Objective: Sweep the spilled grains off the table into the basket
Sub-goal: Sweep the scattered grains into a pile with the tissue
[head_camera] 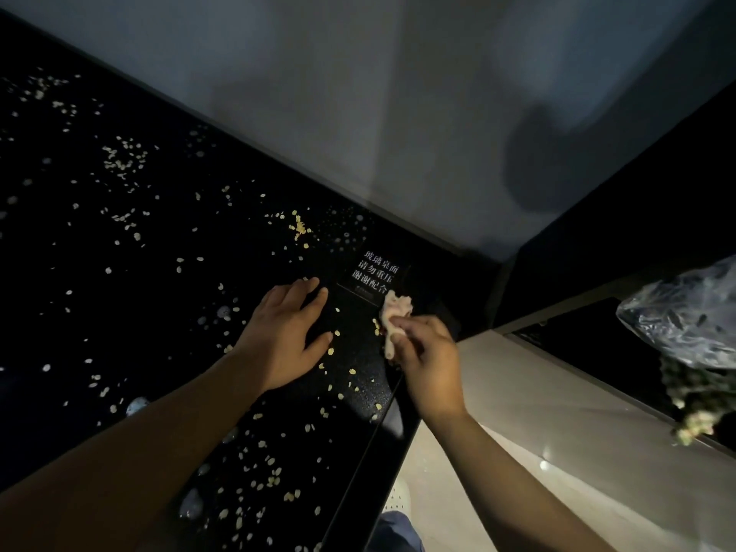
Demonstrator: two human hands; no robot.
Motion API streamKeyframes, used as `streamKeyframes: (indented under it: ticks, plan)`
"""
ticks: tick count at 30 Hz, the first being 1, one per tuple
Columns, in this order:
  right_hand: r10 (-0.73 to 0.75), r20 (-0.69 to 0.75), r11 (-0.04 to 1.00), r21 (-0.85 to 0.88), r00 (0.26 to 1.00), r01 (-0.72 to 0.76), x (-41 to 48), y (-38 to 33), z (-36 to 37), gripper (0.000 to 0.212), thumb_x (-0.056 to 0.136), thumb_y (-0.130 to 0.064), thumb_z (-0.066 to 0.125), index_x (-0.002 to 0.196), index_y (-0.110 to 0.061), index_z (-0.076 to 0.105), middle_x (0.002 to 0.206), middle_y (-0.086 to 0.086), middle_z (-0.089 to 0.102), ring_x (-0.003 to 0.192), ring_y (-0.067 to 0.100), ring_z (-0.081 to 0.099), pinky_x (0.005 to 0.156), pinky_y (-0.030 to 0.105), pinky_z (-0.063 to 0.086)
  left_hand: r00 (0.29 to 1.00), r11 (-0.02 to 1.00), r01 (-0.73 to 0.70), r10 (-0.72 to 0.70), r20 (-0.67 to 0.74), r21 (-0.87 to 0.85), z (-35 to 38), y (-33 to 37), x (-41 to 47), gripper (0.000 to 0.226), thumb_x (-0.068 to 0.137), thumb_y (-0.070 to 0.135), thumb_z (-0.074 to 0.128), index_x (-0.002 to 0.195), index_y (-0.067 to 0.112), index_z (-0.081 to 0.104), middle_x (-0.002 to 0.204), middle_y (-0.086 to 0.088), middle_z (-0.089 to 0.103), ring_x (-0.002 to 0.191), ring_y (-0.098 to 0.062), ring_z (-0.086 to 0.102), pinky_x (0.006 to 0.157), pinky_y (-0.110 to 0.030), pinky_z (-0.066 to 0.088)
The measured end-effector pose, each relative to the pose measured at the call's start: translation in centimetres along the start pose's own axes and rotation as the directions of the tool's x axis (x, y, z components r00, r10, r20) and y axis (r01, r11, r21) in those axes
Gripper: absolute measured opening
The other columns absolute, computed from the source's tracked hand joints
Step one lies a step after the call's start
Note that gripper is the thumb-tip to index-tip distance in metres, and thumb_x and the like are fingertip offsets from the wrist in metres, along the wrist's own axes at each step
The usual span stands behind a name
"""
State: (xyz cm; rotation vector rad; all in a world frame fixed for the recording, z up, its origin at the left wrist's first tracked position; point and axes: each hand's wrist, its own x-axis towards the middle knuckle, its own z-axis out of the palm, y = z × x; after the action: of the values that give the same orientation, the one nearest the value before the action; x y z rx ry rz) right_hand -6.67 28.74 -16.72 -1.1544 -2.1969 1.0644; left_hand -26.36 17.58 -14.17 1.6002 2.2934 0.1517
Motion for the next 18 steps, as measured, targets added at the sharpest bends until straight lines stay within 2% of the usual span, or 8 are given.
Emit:
streamKeyframes:
  ticks: [2, 5, 8, 10, 12, 13, 15, 18]
  plan:
    - [0.043, -0.074, 0.998, 0.045, 0.996, -0.04, 0.0, -0.5, -0.9, 0.021, 0.089, -0.006, 0.064, 0.106, -0.014, 0.072, 0.095, -0.008, 0.056, 0.092, -0.001, 0.054, 0.083, 0.007, 0.037, 1.0, 1.0, -0.007, 0.007, 0.012, 0.004, -0.1, -0.1, 0.0, 0.084, 0.078, 0.063, 0.022, 0.144, 0.012, 0.038, 0.151, -0.008, 0.031, 0.137, -0.028, 0.03, 0.111, -0.041, 0.025]
    - [0.054, -0.241, 0.998, 0.002, 0.969, -0.055, 2.8, -1.2, -2.6, 0.021, 0.091, -0.006, 0.061, 0.109, -0.011, 0.07, 0.096, 0.001, 0.059, 0.087, 0.008, 0.056, 0.078, 0.005, 0.037, 1.0, 1.0, -0.014, 0.014, 0.022, 0.019, 0.0, -0.2, 0.0, 0.086, 0.078, 0.063, 0.022, 0.145, 0.012, 0.037, 0.152, -0.009, 0.03, 0.137, -0.028, 0.029, 0.111, -0.042, 0.026]
    - [0.158, -0.324, 0.987, 0.073, 0.933, -0.142, 7.5, -0.5, -2.8, 0.018, 0.094, -0.004, 0.052, 0.103, -0.007, 0.067, 0.094, -0.004, 0.058, 0.078, -0.015, 0.055, 0.075, 0.005, 0.04, 1.0, 1.0, -0.014, 0.013, 0.026, 0.024, 0.1, -0.2, -0.1, 0.084, 0.079, 0.063, 0.024, 0.144, 0.011, 0.038, 0.151, -0.01, 0.032, 0.136, -0.03, 0.031, 0.11, -0.042, 0.028]
    - [0.222, -0.32, 0.975, 0.097, 0.921, -0.201, 10.2, 0.8, -2.5, 0.02, 0.092, -0.004, 0.049, 0.1, 0.001, 0.066, 0.092, 0.005, 0.059, 0.066, -0.008, 0.059, 0.066, 0.015, 0.045, 0.999, 0.999, -0.017, 0.016, 0.037, 0.028, 0.1, -0.2, -0.1, 0.083, 0.08, 0.063, 0.025, 0.143, 0.011, 0.039, 0.15, -0.01, 0.033, 0.135, -0.03, 0.033, 0.109, -0.043, 0.029]
    - [0.216, -0.26, 0.975, 0.004, 0.941, -0.223, 10.3, 1.4, -2.2, 0.019, 0.094, -0.005, 0.048, 0.104, -0.007, 0.065, 0.099, 0.005, 0.058, 0.073, -0.004, 0.06, 0.068, 0.008, 0.044, 0.999, 1.0, -0.021, 0.021, 0.034, 0.021, 0.1, -0.3, 0.0, 0.082, 0.08, 0.062, 0.027, 0.142, 0.01, 0.041, 0.148, -0.011, 0.036, 0.133, -0.03, 0.035, 0.109, -0.043, 0.031]
    - [0.18, -0.22, 0.982, -0.011, 0.959, -0.187, 9.3, 1.3, -2.0, 0.02, 0.096, -0.007, 0.05, 0.109, -0.01, 0.066, 0.105, 0.002, 0.058, 0.083, -0.003, 0.059, 0.075, 0.005, 0.042, 0.999, 1.0, -0.022, 0.022, 0.037, 0.017, 0.1, -0.4, 0.0, 0.082, 0.08, 0.062, 0.028, 0.142, 0.01, 0.042, 0.148, -0.011, 0.036, 0.133, -0.03, 0.036, 0.109, -0.044, 0.032]
    - [0.06, -0.17, 0.996, -0.053, 0.984, -0.07, 6.2, 1.4, -1.2, 0.018, 0.094, -0.01, 0.057, 0.107, -0.011, 0.069, 0.106, 0.003, 0.06, 0.091, 0.009, 0.061, 0.084, 0.011, 0.043, 0.999, 1.0, -0.022, 0.021, 0.049, 0.014, 0.1, -0.4, 0.0, 0.082, 0.081, 0.062, 0.028, 0.142, 0.01, 0.042, 0.148, -0.011, 0.036, 0.133, -0.031, 0.036, 0.109, -0.045, 0.033]
    - [-0.028, -0.027, 0.998, -0.059, 0.999, 0.026, 2.2, 0.5, -0.2, 0.015, 0.09, -0.011, 0.062, 0.1, -0.015, 0.073, 0.095, 0.001, 0.057, 0.089, 0.016, 0.056, 0.081, 0.022, 0.043, 0.999, 1.0, -0.022, 0.022, 0.036, 0.001, -0.1, -0.2, -0.1, 0.083, 0.08, 0.063, 0.026, 0.142, 0.01, 0.041, 0.149, -0.009, 0.034, 0.134, -0.03, 0.034, 0.11, -0.045, 0.032]
